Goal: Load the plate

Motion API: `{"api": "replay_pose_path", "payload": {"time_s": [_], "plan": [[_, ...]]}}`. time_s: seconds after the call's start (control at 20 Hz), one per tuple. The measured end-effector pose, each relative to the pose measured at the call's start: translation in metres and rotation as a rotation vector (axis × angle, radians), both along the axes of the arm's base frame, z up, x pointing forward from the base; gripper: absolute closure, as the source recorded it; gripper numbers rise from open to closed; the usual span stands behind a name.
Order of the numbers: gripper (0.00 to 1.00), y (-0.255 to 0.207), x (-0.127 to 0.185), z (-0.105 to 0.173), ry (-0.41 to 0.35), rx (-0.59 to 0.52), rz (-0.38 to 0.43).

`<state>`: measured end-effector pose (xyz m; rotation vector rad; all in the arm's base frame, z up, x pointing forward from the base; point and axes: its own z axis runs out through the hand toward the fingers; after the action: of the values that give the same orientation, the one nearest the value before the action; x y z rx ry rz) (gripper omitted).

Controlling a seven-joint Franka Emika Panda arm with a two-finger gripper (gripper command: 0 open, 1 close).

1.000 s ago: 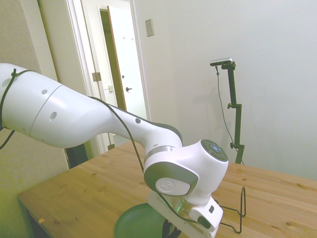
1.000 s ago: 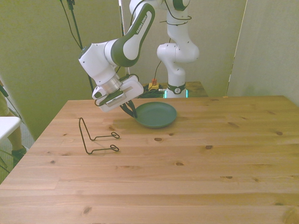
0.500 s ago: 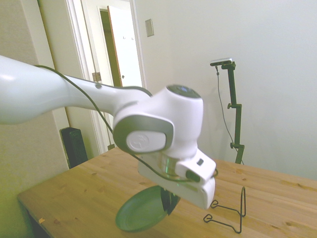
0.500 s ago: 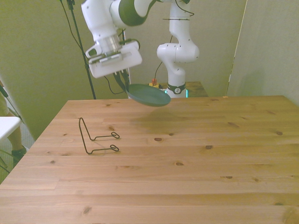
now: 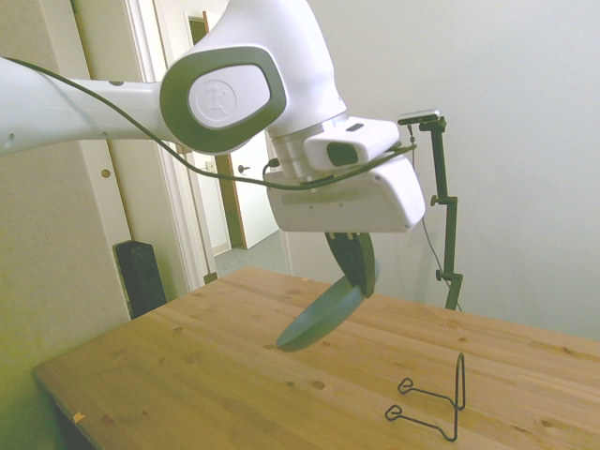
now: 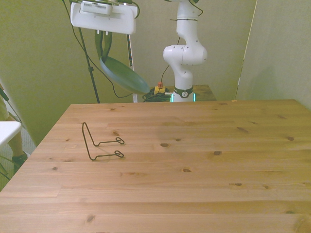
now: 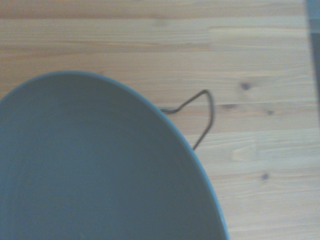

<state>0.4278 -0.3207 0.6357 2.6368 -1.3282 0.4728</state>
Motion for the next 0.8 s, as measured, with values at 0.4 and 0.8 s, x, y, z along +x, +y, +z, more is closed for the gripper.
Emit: {"api": "replay_pose_path", "payload": {"time_s": [0.4,0.8], "plan": [[1.00,-0.007,0.042,-0.002,0.011,-0.293,-0.101],[1.00,0.031,0.073,-0.031,0.029,-0.522,-0.080]]}}
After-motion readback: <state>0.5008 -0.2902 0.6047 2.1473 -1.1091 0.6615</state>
